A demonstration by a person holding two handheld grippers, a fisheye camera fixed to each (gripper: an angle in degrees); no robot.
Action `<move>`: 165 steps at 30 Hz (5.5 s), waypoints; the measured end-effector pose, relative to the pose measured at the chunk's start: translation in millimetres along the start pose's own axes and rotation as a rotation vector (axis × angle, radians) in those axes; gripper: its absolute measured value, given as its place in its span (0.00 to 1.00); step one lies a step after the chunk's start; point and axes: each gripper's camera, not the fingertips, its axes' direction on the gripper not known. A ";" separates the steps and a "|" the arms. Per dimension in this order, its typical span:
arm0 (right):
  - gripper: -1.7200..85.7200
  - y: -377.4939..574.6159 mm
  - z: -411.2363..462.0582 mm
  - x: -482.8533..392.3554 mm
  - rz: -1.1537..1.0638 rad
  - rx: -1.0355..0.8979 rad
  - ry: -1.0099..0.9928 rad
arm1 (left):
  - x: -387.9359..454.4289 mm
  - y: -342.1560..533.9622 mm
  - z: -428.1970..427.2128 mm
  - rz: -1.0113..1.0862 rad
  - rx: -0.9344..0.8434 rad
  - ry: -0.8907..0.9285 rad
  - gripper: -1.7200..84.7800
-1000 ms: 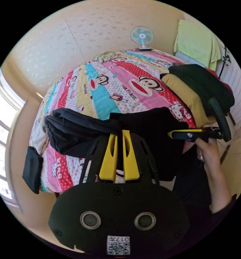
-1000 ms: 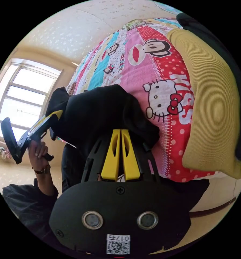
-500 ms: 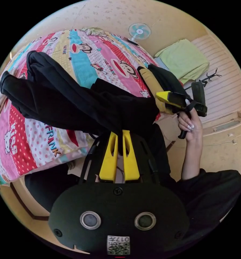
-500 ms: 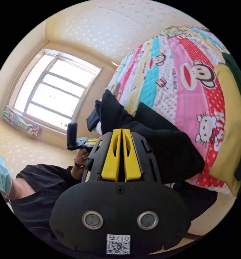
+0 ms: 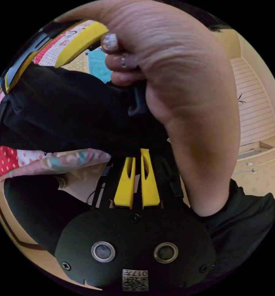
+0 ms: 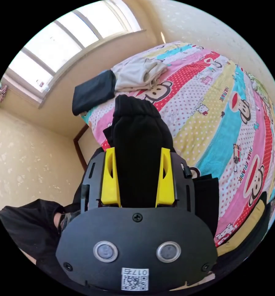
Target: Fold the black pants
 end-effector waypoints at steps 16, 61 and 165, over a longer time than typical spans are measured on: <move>0.04 109.5 -93.9 149.3 0.480 0.378 0.286 | -163.6 59.0 -213.2 -0.246 0.579 0.498 0.08; 0.03 326.1 -372.4 154.2 -0.230 0.929 -0.524 | 130.5 48.7 -517.8 0.282 1.055 0.495 0.03; 0.21 479.8 35.4 191.4 0.517 0.424 -0.536 | -24.8 57.0 -79.3 0.032 -0.170 0.421 0.02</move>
